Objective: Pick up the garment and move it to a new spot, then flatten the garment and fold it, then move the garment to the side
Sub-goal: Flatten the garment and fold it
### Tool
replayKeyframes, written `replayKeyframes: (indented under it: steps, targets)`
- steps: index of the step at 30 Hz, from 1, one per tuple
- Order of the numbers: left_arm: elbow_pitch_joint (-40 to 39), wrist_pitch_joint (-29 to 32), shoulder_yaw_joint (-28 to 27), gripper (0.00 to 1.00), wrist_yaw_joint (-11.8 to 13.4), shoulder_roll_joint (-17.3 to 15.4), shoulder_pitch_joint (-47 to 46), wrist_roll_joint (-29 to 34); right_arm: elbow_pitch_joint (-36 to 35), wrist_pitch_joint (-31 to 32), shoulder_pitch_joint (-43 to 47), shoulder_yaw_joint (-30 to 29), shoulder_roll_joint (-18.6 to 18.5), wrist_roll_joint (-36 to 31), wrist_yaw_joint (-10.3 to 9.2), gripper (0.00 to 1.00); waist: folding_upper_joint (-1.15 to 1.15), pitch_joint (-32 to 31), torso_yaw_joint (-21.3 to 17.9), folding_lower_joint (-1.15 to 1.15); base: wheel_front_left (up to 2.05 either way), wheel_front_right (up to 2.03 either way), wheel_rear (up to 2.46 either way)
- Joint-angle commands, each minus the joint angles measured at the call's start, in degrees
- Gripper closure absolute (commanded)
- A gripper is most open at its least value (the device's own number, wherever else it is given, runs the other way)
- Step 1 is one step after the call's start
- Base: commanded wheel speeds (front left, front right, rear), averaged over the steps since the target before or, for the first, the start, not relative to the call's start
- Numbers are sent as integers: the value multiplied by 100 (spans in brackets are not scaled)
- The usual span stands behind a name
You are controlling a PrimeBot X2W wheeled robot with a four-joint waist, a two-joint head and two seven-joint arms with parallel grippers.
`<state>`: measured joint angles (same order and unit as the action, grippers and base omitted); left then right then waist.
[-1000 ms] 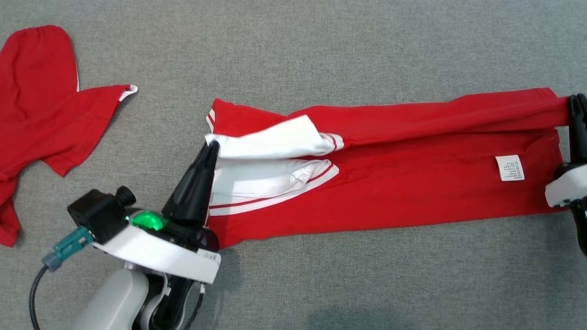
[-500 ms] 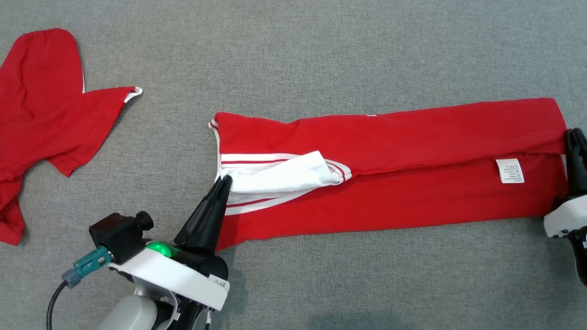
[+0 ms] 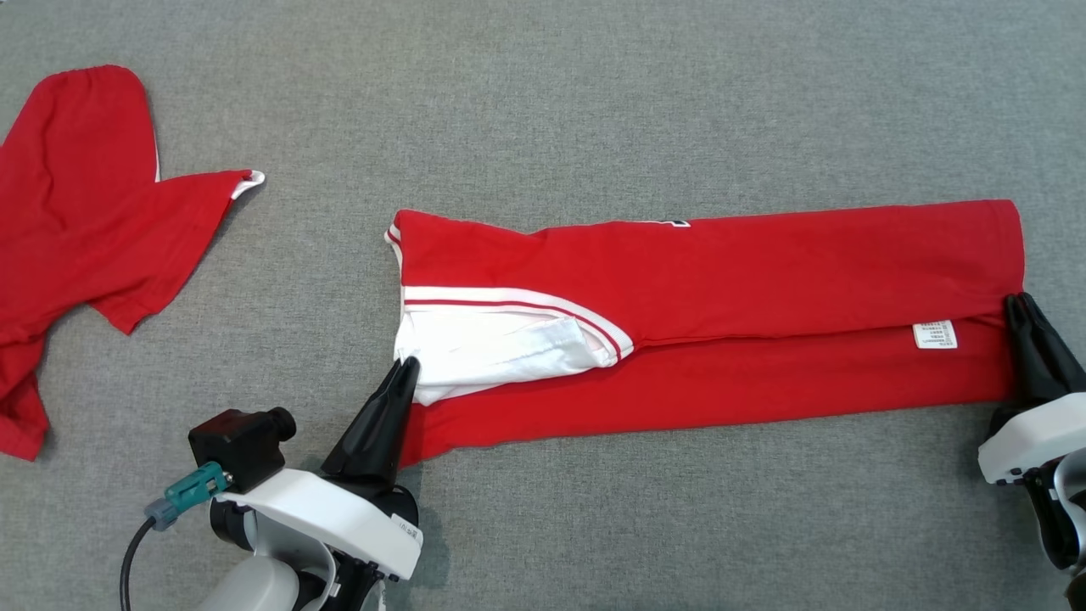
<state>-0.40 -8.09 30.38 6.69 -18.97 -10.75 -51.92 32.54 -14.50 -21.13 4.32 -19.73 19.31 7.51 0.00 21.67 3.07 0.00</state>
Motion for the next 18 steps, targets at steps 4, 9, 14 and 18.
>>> replayKeyframes:
  steps: [4, 9, 14, 18]
  targets:
    - [47, -93, -163, 0, 102, -88, -61, 147, -109, -50, 68, 106, -19, 14, -2, 0, 0, -73, -71, 0, 0, 0, 0]
    - [133, -248, -216, 0, 189, -116, -64, 275, -337, -50, 49, -73, 91, -161, -2, 0, 0, -177, -127, 0, 0, 0, 0]
    - [120, -598, -634, 0, 410, -143, -35, 574, -869, -50, 90, -175, 431, -460, -2, 0, 0, -417, -200, 0, 0, 0, 0]
    - [-64, -684, -1297, 0, 571, 79, -63, 1074, -1260, -50, 83, -41, 671, -624, -2, 0, 0, -491, -248, 0, 0, 0, 0]
